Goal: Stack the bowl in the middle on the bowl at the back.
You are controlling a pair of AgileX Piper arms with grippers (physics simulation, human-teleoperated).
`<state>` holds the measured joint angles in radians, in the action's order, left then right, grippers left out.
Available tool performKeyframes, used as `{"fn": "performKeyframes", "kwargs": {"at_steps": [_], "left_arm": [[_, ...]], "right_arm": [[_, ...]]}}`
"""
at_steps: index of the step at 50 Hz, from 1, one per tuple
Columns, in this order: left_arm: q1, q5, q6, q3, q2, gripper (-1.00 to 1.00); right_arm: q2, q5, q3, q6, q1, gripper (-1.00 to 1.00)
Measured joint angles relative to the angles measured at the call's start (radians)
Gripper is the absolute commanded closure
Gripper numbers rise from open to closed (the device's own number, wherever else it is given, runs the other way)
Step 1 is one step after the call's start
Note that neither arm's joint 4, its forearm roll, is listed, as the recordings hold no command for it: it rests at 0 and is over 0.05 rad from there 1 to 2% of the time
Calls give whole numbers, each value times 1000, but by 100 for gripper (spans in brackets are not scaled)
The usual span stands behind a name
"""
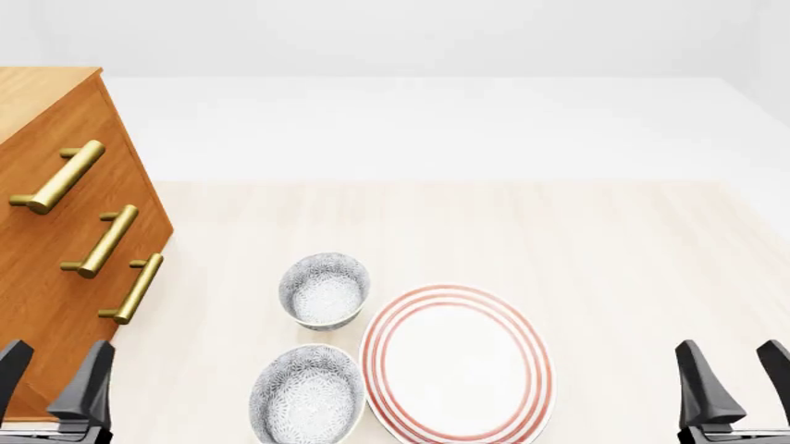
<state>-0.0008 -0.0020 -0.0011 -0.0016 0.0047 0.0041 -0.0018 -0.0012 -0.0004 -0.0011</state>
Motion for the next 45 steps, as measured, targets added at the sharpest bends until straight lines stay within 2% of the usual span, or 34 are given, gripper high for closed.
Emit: {"fn": "performKeyframes", "kwargs": {"at_steps": [16,27,35,45], "left_arm": [[-7,-18,-7,-1,30,-100],[-44,-41,-1,-18,81,-100],[-77,-22,22,-68,124,-100],[-156,52,30,-182,213,-100]], "right_arm": [[25,-20,-1,6,-4,-100],[41,-34,-3,14,-7,-100],[53,-45,-4,20,-8,-100],[68,-59,-5,27,-9,-100]]}}
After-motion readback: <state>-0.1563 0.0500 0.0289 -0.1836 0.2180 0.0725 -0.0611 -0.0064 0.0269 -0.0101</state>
